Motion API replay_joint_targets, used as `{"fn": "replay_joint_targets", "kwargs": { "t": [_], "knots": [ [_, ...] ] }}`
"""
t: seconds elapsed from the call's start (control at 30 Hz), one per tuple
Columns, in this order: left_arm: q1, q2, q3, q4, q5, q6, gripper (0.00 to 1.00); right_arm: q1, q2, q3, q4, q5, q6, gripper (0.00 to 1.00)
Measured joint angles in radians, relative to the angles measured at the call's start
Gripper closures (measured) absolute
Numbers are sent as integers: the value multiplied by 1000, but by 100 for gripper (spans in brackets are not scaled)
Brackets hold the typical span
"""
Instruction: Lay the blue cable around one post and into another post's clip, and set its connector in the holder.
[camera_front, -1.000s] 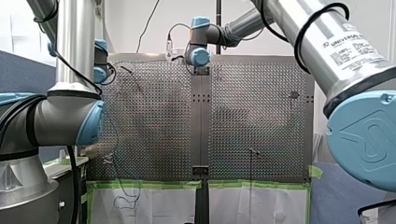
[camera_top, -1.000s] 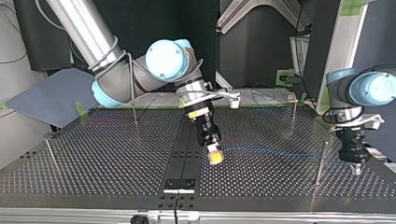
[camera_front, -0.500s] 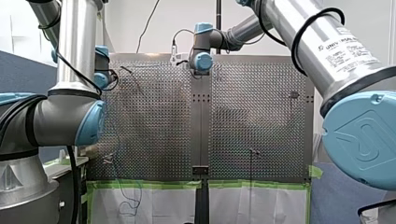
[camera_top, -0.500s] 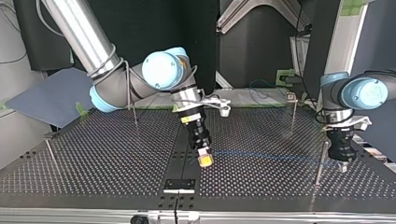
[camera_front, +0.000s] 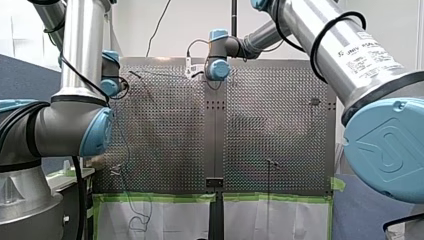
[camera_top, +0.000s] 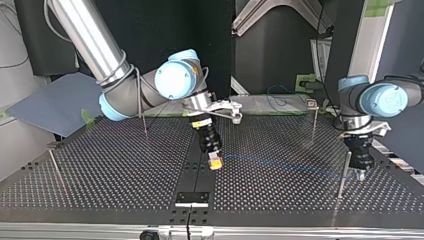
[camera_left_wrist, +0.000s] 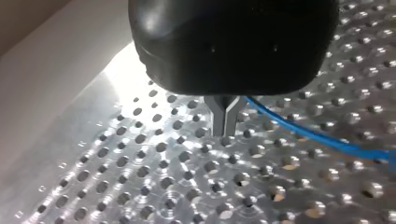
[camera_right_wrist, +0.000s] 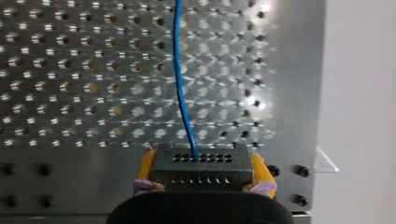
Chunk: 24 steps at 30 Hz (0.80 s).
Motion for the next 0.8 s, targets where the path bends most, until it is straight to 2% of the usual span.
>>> {"fn": "replay_joint_targets", "kwargs": {
  "t": [0.03, 0.07, 0.1, 0.13, 0.17, 0.2, 0.27, 0.3, 0.33, 0.37, 0.4, 0.43, 0.47, 0.63, 0.67, 0.8],
  "knots": [
    [-1, 0, -3, -5, -4, 4, 80, 0, 1, 6, 3, 1, 0, 100],
    [-3, 0, -5, -7, -6, 7, 72, 0, 1, 10, 4, 2, 0, 100],
    [-4, 0, -7, -9, -7, 8, 72, 0, 1, 15, 4, 3, 0, 100],
    [-6, 0, -10, -10, -9, 10, 64, -1, 2, 22, 4, 5, 1, 100],
    [-8, 0, -11, -11, -11, 11, 59, -2, 2, 28, 3, 8, 2, 100],
    [-10, 0, -12, -12, -14, 12, 59, -2, 2, 34, 3, 10, 2, 100],
    [-14, 0, -14, -13, -21, 14, 47, -3, 3, 44, 1, 14, 3, 100],
    [-15, 0, -14, -13, -23, 14, 47, -4, 3, 47, 1, 15, 4, 100],
    [-18, 0, -14, -14, -23, 14, 41, -4, 3, 51, -1, 17, 4, 100],
    [-19, 0, -14, -14, -23, 13, 30, -6, 3, 55, -3, 20, 6, 100],
    [-21, 0, -14, -14, -23, 13, 30, -10, 3, 60, -8, 23, 9, 100],
    [-23, 0, -14, -14, -23, 12, 17, -16, 3, 70, -17, 27, 13, 100],
    [-24, 0, -14, -14, -23, 11, 12, -21, 3, 78, -24, 29, 17, 100],
    [-29, 0, -14, -20, -34, 7, 12, -42, 2, 127, -73, 37, 34, 100],
    [-30, 0, -14, -20, -36, 7, 0, -45, 2, 134, -80, 39, 37, 100],
    [-36, 0, -14, -28, -49, 11, 0, -58, 2, 166, -112, 44, 53, 100]
  ]
}}
